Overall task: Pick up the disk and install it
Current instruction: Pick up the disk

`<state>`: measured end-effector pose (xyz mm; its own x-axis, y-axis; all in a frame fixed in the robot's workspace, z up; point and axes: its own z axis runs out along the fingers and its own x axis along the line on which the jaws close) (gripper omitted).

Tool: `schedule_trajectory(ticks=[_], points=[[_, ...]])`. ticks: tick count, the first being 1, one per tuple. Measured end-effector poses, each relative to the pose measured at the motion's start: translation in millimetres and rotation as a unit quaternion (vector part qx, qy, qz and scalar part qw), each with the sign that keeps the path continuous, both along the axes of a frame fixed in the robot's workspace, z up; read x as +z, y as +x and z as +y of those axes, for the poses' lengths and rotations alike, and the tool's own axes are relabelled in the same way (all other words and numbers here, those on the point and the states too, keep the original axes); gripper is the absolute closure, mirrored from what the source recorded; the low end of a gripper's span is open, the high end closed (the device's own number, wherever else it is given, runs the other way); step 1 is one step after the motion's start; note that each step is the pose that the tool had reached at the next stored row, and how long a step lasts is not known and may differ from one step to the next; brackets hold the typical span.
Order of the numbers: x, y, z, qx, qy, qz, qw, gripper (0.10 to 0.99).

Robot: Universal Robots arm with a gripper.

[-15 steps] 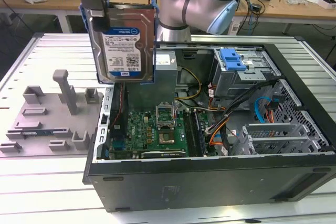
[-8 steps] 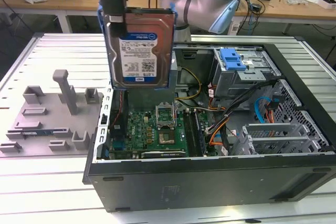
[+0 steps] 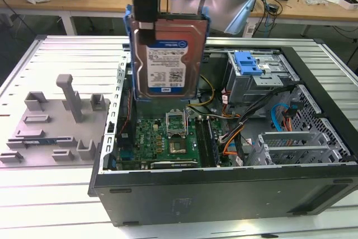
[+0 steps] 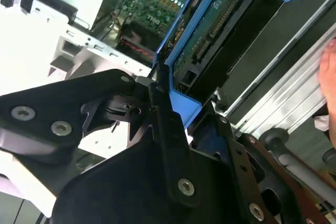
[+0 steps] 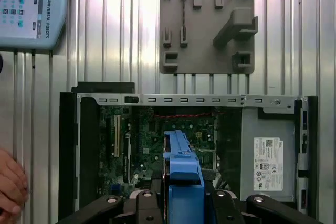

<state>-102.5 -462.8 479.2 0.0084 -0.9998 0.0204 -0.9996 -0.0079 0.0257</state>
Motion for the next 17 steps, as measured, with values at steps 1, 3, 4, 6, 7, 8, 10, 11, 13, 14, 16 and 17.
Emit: schedule_trajectory(ticks=[1, 3, 4, 6, 7, 8, 10, 11, 13, 14, 16, 17], points=[[0.0, 7.1, -3.4, 0.000, 0.0000, 0.0000, 1.0000, 0.718], [0.0, 17.2, -8.2, 0.000, 0.0000, 0.0000, 1.0000, 0.718], [0.0, 22.8, -10.8, 0.000, 0.0000, 0.0000, 1.0000, 0.718], [0.0, 34.3, -16.0, 0.000, 0.0000, 0.0000, 1.0000, 0.718], [0.0, 37.4, -17.3, 0.000, 0.0000, 0.0000, 1.0000, 0.718], [0.0, 43.5, -19.8, 0.000, 0.0000, 0.0000, 1.0000, 0.718], [0.0, 56.6, -24.8, 0.000, 0.0000, 0.0000, 1.0000, 0.718], [0.0, 62.2, -26.8, 0.000, 0.0000, 0.0000, 1.0000, 0.718], [-0.1, 70.5, -29.6, 0.000, 0.0000, 0.0000, 1.0000, 0.718], [-0.2, 74.1, -30.7, 0.000, 0.0000, 0.0000, 1.0000, 0.718], [-0.2, 74.4, -30.8, 0.000, 0.0000, -0.0001, 1.0000, 0.718], [-0.2, 74.4, -30.8, 0.000, -0.0001, -0.0001, 1.0000, 0.718]])
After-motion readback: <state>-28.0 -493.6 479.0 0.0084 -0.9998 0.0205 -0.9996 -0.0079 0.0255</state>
